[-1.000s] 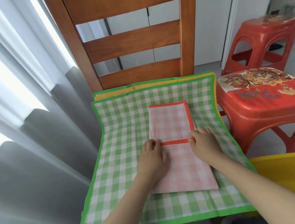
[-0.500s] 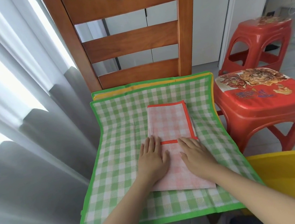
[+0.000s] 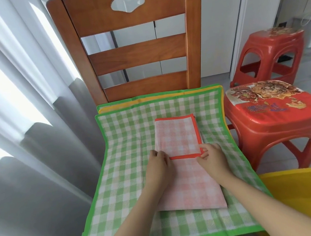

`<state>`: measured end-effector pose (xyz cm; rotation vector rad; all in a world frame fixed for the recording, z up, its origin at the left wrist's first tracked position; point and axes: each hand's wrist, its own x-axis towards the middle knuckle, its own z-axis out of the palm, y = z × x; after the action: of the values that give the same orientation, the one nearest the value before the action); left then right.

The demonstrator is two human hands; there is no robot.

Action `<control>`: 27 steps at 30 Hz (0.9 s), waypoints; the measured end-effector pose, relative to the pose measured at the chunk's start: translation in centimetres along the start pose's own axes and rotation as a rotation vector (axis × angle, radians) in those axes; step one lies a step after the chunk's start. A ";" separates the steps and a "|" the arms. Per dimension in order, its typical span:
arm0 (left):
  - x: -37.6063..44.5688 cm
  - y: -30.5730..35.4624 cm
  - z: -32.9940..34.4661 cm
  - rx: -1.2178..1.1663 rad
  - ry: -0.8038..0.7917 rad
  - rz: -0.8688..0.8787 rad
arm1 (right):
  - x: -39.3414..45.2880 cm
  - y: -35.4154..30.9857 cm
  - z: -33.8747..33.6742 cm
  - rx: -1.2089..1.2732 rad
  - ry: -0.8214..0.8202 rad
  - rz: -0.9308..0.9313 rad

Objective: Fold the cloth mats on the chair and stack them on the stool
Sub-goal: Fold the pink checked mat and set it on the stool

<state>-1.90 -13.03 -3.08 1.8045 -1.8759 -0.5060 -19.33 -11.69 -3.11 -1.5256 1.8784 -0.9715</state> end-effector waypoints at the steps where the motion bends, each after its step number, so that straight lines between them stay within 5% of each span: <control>1: 0.5 0.3 -0.1 -0.069 0.020 -0.081 | 0.6 -0.1 -0.1 0.022 0.034 0.053; 11: 4.7 -1.0 0.7 -0.262 0.103 -0.425 | 3.7 -0.3 -0.2 0.185 0.097 0.280; 15: 5.1 -1.5 0.3 -0.302 0.072 -0.433 | 4.3 0.0 -0.4 0.226 0.045 0.322; 20: 4.5 -2.0 -1.0 -0.779 0.008 -0.457 | 4.6 0.5 -1.6 0.490 -0.068 0.357; 27: 3.6 -2.9 -2.1 -1.004 -0.102 -0.447 | 4.3 0.6 -2.8 0.691 -0.208 0.345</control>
<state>1.66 -16.70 -2.75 1.4431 -0.9099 -1.4060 -22.84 -15.21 -1.76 -0.8254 1.3819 -1.0909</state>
